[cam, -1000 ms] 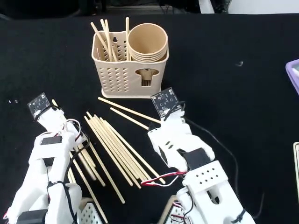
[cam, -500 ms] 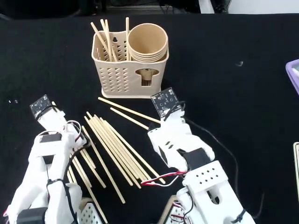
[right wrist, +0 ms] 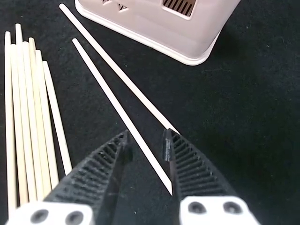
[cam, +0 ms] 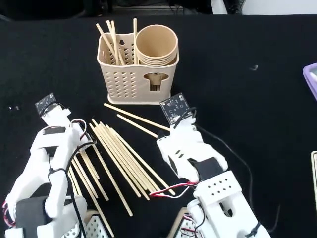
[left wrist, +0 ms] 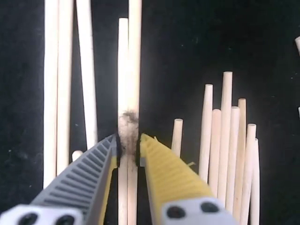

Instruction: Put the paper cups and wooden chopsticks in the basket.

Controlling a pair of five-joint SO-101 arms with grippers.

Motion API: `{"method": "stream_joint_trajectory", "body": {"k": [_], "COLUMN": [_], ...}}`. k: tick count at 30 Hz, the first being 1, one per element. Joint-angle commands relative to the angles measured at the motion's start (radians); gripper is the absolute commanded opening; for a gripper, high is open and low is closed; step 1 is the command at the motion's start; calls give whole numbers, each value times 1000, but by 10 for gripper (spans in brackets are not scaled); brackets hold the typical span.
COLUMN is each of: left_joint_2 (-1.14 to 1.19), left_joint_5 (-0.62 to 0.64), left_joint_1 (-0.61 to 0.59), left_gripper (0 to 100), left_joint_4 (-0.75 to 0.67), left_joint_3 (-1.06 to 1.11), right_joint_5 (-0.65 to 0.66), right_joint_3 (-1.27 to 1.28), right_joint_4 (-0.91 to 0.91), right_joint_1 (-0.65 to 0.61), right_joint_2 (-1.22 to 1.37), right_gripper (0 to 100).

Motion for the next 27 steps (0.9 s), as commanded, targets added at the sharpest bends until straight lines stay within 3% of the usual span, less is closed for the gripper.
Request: {"method": "stream_joint_trajectory", "body": {"k": [1, 7, 12, 16, 23, 27], "left_joint_2": [23, -9, -170, -328, -608, -689], "left_joint_5": [-9, -8, -6, -12, -8, -6], "left_joint_1": [-4, -5, -4, -13, -22, -25], "left_gripper": [30, 29, 29, 29, 29, 29], "left_joint_4": [-20, 48, 226, 281, 262, 80], "left_joint_3": [-27, -156, -295, -374, -467, -447], "right_joint_5": [2, 2, 2, 2, 2, 2], "right_joint_3": [-5, -5, -5, -5, -5, -4], "right_joint_4": [-14, -14, -14, -14, -14, -14], "right_joint_1": [12, 12, 12, 12, 12, 12], "right_joint_2": [-33, -33, -33, -33, -33, -33], "right_gripper": [115, 115, 115, 115, 115, 115]}}
